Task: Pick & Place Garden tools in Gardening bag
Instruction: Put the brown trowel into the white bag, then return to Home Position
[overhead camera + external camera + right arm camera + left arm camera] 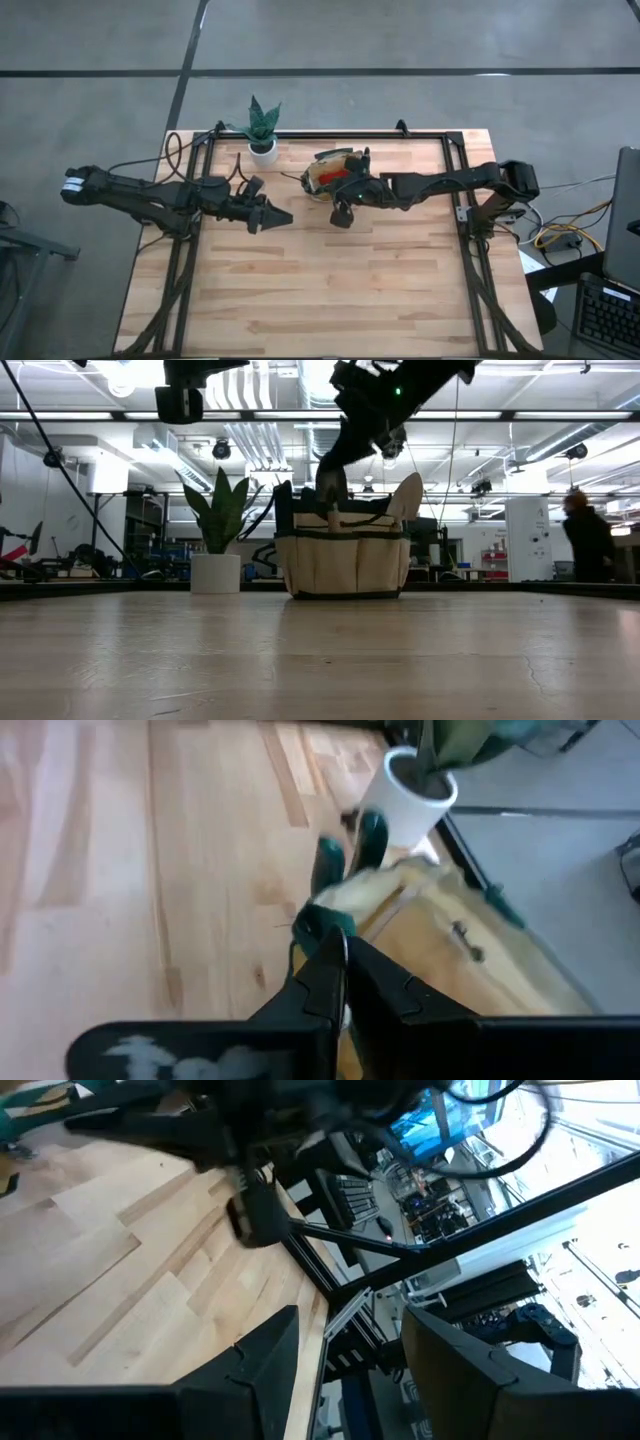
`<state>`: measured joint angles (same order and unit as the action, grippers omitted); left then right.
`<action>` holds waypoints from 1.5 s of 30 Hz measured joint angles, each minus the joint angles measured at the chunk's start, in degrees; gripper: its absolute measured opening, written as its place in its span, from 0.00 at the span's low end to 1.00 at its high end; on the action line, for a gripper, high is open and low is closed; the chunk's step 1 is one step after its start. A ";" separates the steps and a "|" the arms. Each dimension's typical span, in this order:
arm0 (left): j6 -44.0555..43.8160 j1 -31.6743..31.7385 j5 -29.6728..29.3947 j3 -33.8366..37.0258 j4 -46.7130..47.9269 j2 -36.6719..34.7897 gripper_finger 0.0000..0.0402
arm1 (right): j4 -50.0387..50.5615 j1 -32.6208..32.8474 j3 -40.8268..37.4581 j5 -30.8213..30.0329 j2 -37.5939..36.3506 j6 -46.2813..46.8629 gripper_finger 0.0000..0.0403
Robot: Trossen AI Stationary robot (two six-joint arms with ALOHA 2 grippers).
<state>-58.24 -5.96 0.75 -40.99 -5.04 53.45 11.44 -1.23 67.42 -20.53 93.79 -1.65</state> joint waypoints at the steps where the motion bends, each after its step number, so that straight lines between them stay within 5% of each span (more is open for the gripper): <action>1: 0.17 0.00 0.00 0.00 0.02 0.00 0.45 | 0.76 0.00 0.68 0.04 -0.21 0.01 0.04; 16: 2.72 0.01 -0.13 0.02 3.62 0.00 0.45 | 6.26 -1.99 1.36 2.60 -1.59 7.49 0.45; 23: 3.98 0.02 -1.81 0.07 8.56 0.05 0.44 | 14.53 -1.92 6.30 2.55 -4.59 12.18 0.52; 28: 10.91 0.02 -2.93 0.07 7.86 0.03 0.30 | 19.61 -1.95 10.04 6.42 -5.97 13.85 0.45; 33: 17.51 0.07 -1.95 0.07 4.89 -0.09 0.04 | 19.57 -3.14 10.35 20.57 -7.93 14.07 0.14; 37: 21.63 0.11 -1.39 0.07 1.93 -2.24 0.02 | 18.81 -3.35 8.05 23.36 -12.04 13.92 0.04; 45: 26.99 0.11 -2.62 0.15 2.49 -11.58 0.01 | 12.02 -3.11 -0.43 22.93 -26.99 21.38 0.02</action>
<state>-31.25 -5.85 -1.87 -40.84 -2.54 41.87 23.45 -4.35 66.99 2.40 66.80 19.73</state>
